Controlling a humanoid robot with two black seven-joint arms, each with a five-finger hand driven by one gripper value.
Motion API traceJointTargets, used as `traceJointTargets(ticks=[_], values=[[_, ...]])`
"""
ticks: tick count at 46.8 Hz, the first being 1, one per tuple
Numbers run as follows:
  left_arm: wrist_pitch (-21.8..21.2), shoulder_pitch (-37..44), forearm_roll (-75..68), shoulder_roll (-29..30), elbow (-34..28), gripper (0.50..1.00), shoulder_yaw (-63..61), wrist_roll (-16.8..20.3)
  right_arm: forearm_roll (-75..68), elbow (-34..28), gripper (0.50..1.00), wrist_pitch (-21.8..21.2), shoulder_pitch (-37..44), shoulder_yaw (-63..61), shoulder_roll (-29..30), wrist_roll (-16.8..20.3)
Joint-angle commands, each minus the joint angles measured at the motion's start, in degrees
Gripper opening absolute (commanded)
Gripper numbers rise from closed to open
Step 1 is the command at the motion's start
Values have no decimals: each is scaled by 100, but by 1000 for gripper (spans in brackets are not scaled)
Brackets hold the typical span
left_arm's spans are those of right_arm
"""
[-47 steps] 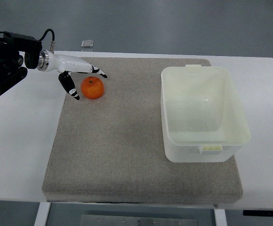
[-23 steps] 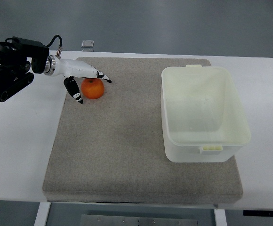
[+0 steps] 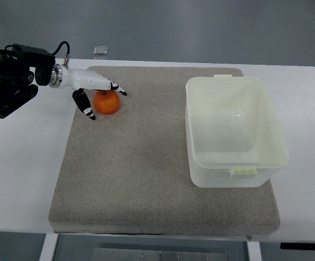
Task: Put orange in box with left hand
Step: 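Close the left hand's fingers around the orange, then lift the orange off the mat with the left hand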
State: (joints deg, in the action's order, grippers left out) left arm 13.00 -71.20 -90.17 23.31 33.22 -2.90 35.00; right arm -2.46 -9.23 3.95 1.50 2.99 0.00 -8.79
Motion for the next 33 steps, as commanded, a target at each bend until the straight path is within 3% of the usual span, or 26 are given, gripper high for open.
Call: traceJointTargets(ticks=[1,3,10,15,18,33], values=[[0,-8,0,-2,-18,902,0,0,0,-9,926,0,-1,0,0,0],[0,0,8,-2,-18,885,0,0,0,0,926,0,-1,0,0,0],[0,0,9,-10,-26,727,0,0,0,0,926,0,-1,0,0,0],[0,0,9,-37,-70,643,0,0,0,0,926,0,-1,0,0,0],[9,0,-9,-37,-114,500,-9,0,0,0,926,0,-1,0,0,0],[18,-131,52,-28,-272,500,35,0,0,0,926,0,-1,0,0,0]])
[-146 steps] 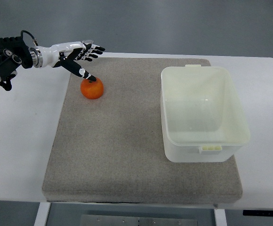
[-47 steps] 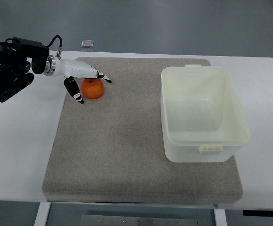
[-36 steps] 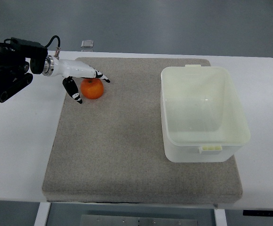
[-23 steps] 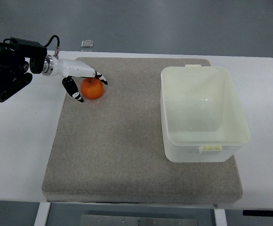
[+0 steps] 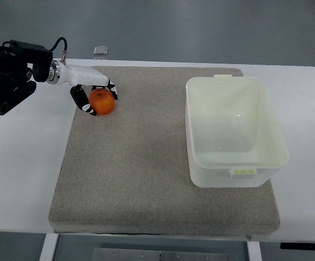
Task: Put orange in box with left hand
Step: 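Lift the orange off the mat with the left hand, then carry the orange over the plastic box and lower it inside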
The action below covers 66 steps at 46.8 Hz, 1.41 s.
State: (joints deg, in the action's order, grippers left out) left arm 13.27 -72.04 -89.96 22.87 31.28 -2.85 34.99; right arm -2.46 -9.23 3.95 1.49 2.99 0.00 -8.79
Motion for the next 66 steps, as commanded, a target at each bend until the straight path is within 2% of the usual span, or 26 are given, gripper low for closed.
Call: traceJointTargets(ticks=[1,7,13,25,34,39,45,66], values=[[-9,-90,40,16,-122,500,57,1,0,0,926,0,0,0,0,0],[-26,-284,242,-28,-657,500,66,1,0,0,926,0,0,0,0,0],[-26,-363,470,-169,-886,500,22,1,0,0,926,0,0,0,0,0],[-70,-538,523,-186,-904,500,66,1,0,0,926,0,0,0,0,0],[-606,-820,954,-178,-887,500,13,1,0,0,926,0,0,0,0,0],[-562,-890,980,-178,-843,500,13,1,0,0,926,0,0,0,0,0],[-475,-943,1007,-186,-527,500,22,1,0,0,926,0,0,0,0,0],[-404,-1505,1332,-72,1362,500,101,1,0,0,926,0,0,0,0,0]])
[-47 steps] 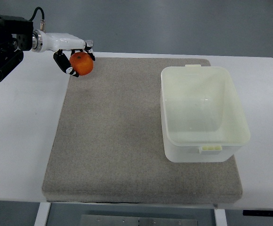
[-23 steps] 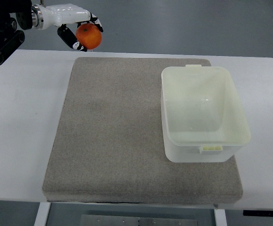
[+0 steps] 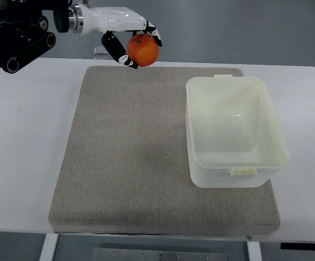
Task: Put orange in box with left hand
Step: 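Carry the orange over the plastic box and lower it inside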
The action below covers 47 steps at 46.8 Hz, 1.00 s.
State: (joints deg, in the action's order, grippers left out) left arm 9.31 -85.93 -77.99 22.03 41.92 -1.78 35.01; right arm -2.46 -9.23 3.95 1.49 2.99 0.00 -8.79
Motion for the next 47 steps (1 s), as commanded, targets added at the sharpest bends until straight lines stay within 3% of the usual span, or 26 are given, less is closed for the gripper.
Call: traceJointTargets(ticks=[1,10,29,47], values=[[-8,-143,161,21,386,500,-7,-1,0,0,926,0,0,0,0,0],[-34,-415,205,-6,1064,500,2,-1,0,0,926,0,0,0,0,0],[-87,-503,126,-401,1855,500,353,-1,0,0,926,0,0,0,0,0],[-87,-346,-103,-981,1671,500,266,-1,0,0,926,0,0,0,0,0]])
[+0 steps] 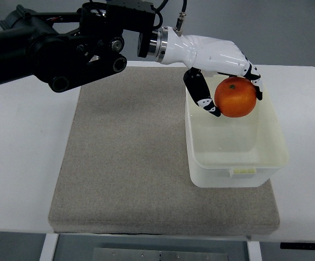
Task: Put orange in box with left hand
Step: 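Carry the orange over the plastic box and lower it inside, then open the left hand to release the orange into the box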
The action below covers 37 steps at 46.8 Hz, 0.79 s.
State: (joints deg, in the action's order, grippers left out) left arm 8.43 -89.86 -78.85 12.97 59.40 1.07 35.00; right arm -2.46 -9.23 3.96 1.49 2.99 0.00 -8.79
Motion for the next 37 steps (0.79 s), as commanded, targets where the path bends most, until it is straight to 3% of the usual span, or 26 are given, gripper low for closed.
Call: traceJointTargets(ticks=[1,21,37], values=[[0,83,-16,-110,-95,500,-19,0,0,0,926,0,0,0,0,0],[0,417,-42,-665,-860,500,-177,0,0,0,926,0,0,0,0,0],[0,549,-77,-717,-895,500,-380,0,0,0,926,0,0,0,0,0]])
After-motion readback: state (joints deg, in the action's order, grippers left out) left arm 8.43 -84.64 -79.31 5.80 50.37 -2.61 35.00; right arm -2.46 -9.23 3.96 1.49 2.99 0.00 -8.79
